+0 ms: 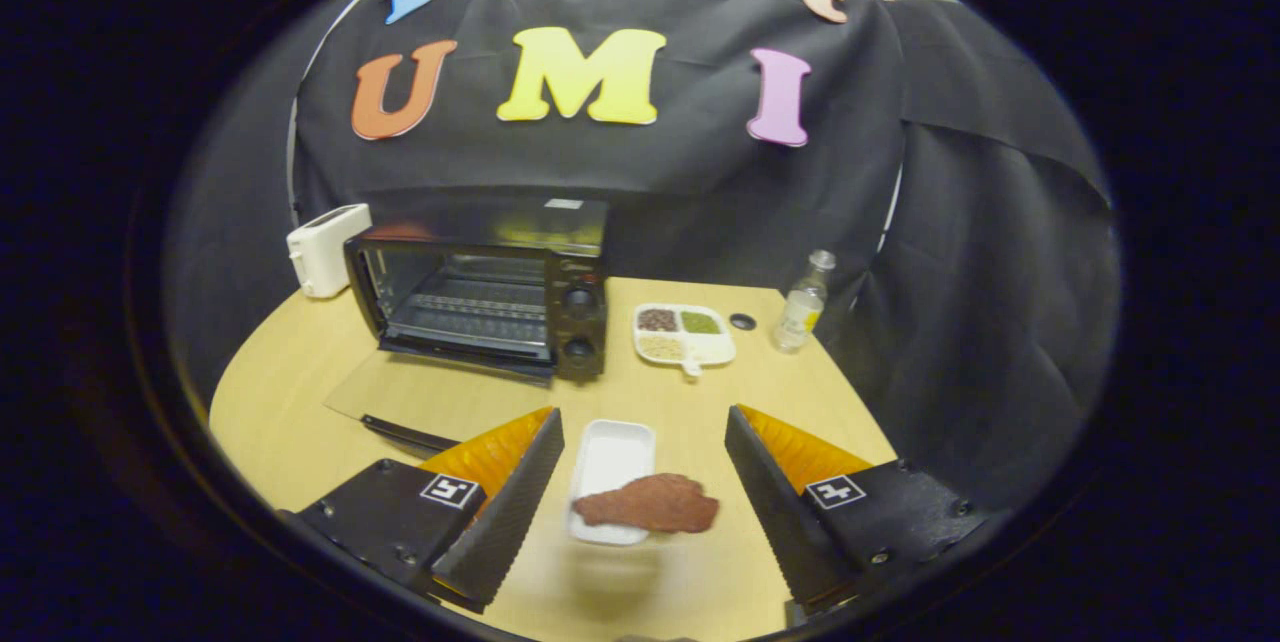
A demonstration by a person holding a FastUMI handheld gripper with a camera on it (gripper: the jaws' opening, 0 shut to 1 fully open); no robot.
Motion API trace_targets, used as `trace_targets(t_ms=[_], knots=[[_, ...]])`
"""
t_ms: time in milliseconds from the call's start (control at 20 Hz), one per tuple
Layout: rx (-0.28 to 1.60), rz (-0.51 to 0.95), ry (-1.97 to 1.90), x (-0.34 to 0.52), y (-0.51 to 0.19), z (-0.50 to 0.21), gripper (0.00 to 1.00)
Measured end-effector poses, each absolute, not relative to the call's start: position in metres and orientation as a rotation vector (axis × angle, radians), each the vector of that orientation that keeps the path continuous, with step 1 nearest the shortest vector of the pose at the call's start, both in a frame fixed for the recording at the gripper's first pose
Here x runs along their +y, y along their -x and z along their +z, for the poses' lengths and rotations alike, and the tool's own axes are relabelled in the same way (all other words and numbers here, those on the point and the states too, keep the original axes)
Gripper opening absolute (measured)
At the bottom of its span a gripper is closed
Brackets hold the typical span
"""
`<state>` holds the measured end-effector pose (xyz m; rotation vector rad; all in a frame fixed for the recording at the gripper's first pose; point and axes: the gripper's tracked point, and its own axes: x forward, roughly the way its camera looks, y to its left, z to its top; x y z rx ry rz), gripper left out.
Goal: Open the toaster oven, put the food inside, and close the toaster oven door.
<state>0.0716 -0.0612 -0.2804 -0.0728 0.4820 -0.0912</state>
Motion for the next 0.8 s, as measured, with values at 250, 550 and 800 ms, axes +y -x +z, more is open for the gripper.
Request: trace_targets(t_ms=[250,550,800], knots=[[0.592,0.008,-0.01,-0.107,-0.077,-0.322,1.0],[0.771,0.312,-0.178,-0.077,-0.091,-0.385,0.89],[0.907,0.446,-0.327,-0.064,-0.093,-0.405,0.61]])
